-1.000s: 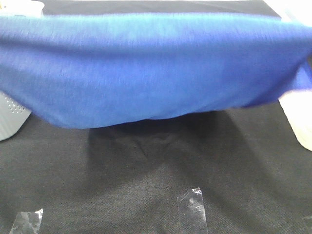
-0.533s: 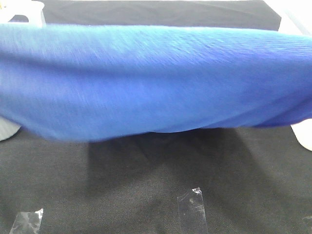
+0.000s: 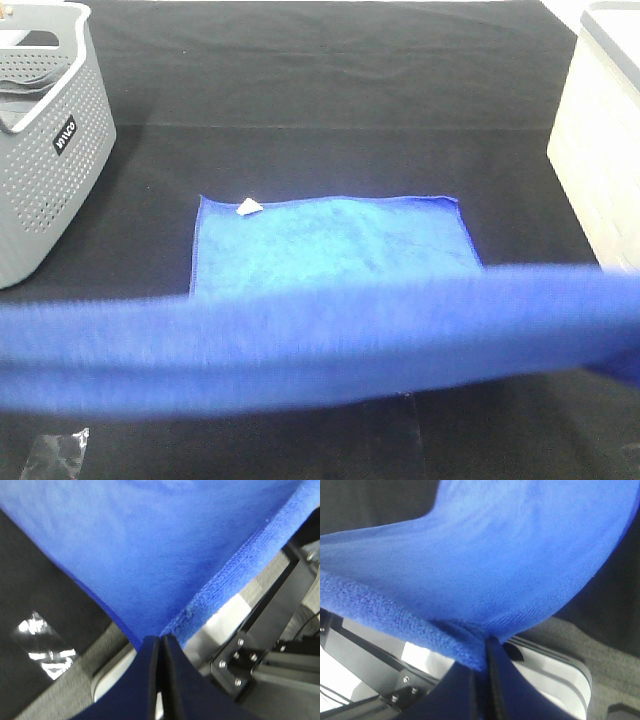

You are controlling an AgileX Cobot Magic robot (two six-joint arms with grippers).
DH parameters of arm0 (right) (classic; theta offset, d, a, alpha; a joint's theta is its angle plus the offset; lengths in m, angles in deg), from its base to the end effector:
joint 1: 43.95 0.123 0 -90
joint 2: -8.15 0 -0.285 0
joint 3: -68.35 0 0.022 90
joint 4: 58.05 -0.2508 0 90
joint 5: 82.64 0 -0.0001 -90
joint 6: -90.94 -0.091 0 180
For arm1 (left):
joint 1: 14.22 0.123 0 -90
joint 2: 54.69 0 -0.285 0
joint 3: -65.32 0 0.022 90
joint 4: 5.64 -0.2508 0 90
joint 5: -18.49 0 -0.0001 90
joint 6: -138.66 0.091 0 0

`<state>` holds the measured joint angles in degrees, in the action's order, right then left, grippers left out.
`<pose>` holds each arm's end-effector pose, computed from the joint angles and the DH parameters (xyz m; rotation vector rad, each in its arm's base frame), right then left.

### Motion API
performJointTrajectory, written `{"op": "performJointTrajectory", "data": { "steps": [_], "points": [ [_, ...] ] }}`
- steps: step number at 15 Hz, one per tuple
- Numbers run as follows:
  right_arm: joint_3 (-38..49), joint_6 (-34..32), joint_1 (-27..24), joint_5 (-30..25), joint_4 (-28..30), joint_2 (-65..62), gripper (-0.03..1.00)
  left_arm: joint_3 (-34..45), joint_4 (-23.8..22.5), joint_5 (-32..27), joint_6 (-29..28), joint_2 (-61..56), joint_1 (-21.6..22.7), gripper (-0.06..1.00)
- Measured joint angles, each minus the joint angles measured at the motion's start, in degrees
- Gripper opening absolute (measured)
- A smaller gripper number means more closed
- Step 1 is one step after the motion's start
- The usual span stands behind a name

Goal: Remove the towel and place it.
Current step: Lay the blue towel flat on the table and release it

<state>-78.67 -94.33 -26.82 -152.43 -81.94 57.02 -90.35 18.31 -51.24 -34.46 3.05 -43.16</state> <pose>0.0852 0.0625 0.3221 -0.2140 2.6505 0.6964 0.1015 -0.0957 0.3474 0.7585 2.5504 -0.6955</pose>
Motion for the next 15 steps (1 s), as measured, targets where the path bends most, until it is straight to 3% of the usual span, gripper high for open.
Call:
{"op": "performJointTrajectory", "data": {
  "steps": [6, 10, 15],
  "points": [
    [9.2, 1.3, 0.0, 0.2, 1.0, 3.2, 0.0, 6.5, 1.7, 1.6, 1.9, 10.4, 0.0, 0.0],
    [11.1, 2.8, 0.0, 0.2, 4.7, 9.3, 0.0, 6.7, 7.2, 5.9, 10.5, 23.0, -0.2, 0.0],
    [11.1, 4.9, -0.1, 0.1, 7.2, 20.5, 0.0, 7.0, 10.1, 13.0, 15.0, 37.1, -10.1, 0.0]
  ]
}}
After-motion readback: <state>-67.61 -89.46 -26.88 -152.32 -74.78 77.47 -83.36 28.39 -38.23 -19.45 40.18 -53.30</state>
